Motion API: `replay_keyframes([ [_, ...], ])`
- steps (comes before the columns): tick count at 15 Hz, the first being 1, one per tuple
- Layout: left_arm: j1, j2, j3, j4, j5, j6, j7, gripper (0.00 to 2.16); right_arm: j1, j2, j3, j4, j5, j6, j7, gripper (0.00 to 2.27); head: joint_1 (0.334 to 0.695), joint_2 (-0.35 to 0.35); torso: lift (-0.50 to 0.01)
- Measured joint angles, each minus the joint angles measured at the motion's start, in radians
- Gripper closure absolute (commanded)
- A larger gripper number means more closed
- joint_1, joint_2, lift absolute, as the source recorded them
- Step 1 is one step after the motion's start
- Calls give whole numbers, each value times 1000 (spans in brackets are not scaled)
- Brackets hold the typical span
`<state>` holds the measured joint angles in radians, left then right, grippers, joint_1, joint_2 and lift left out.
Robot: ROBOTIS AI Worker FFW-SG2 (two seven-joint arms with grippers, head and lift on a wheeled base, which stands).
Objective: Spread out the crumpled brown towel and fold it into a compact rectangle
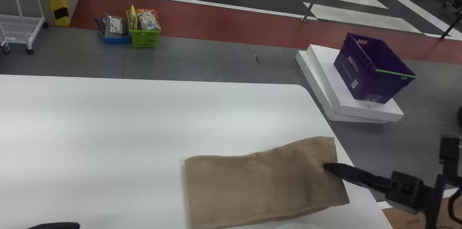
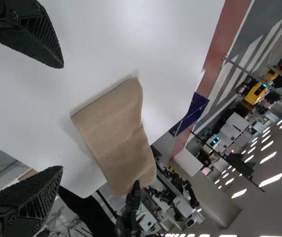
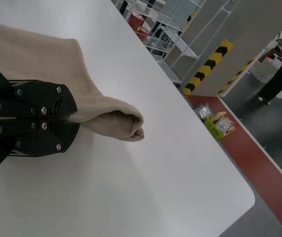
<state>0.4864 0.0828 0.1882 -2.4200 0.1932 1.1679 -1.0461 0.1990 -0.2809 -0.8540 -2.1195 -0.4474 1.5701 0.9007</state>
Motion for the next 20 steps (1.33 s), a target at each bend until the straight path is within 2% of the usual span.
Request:
replay_keyframes([
  [5, 10, -5, 15, -15, 9, 0, 8, 76, -25, 56, 95, -61, -37, 0, -1, 1301, 695, -350, -127],
  [8, 11, -6, 17, -15, 13, -3, 10, 76, -26, 77, 157, -108, -36, 0, -8, 1301, 695, -346, -127],
  [15, 11, -3, 33, -8, 20, -3, 9, 76, -26, 86, 360, -135, 76, 0, -20, 1301, 695, -234, -127],
  [20, 9, -2, 40, -2, 20, -6, 11, 76, -26, 100, 449, -136, 98, 0, -28, 1301, 695, -168, -127],
])
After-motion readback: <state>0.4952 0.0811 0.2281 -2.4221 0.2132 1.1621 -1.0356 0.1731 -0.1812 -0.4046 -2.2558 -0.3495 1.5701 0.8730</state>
